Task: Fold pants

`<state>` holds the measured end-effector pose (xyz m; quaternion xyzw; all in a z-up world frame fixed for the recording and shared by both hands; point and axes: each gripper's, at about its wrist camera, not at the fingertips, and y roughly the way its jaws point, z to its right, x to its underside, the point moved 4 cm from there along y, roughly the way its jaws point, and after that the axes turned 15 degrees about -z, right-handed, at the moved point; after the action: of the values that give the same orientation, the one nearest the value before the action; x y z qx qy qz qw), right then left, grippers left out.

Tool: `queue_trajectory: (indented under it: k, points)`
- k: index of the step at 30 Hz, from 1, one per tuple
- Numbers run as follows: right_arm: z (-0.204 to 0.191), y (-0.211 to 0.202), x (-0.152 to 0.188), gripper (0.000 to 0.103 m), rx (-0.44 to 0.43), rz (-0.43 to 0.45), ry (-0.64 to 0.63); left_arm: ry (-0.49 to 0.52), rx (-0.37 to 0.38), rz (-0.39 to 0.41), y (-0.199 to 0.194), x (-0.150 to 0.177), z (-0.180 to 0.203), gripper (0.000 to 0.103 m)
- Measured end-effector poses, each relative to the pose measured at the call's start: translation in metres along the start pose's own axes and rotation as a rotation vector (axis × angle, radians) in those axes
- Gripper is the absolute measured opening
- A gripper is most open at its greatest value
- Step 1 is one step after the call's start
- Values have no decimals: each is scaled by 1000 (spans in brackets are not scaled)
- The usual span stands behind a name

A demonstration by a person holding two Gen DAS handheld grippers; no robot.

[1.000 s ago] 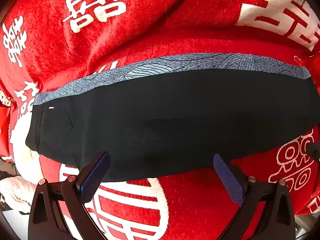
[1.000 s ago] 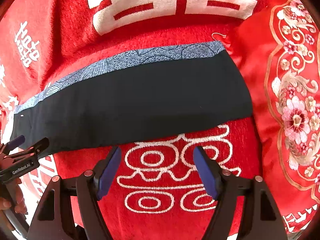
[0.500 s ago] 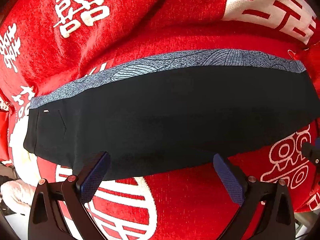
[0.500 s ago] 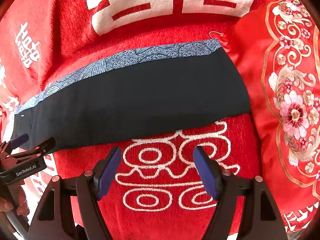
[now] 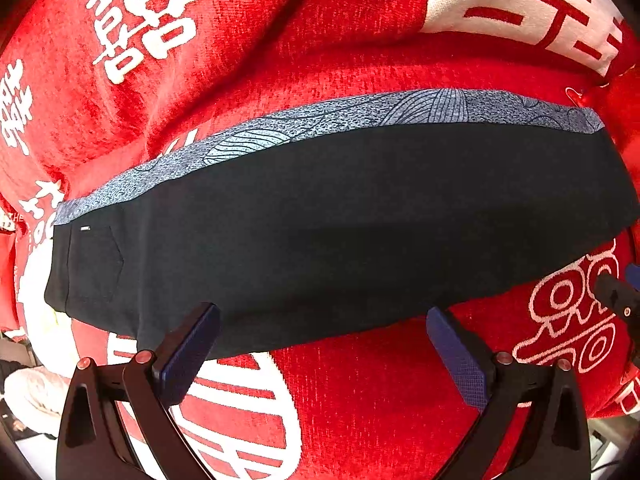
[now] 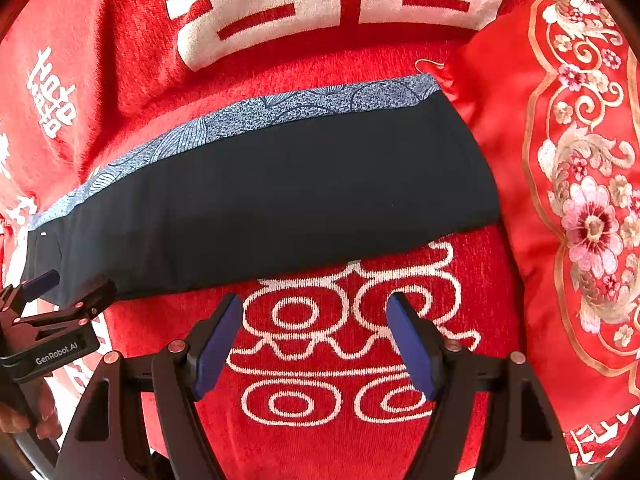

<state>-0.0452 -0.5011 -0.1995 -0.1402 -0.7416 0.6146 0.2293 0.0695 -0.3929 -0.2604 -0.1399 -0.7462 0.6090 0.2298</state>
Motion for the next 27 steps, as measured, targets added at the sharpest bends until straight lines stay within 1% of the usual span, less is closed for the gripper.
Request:
queue_trajectory:
  k: [20, 22, 24, 27]
  points:
    - [7, 4, -12, 77, 10, 10, -2, 15, -17, 1, -4, -4, 15, 103]
    - [14, 0, -13, 77, 6, 37, 17, 0, -24, 19, -7, -7, 12, 103]
    - [31, -6, -16, 77, -36, 67, 86, -19, -22, 35, -9, -12, 7, 103]
    - [60, -5, -21, 77, -93, 71, 188, -50, -20, 28, -5, -21, -2, 103]
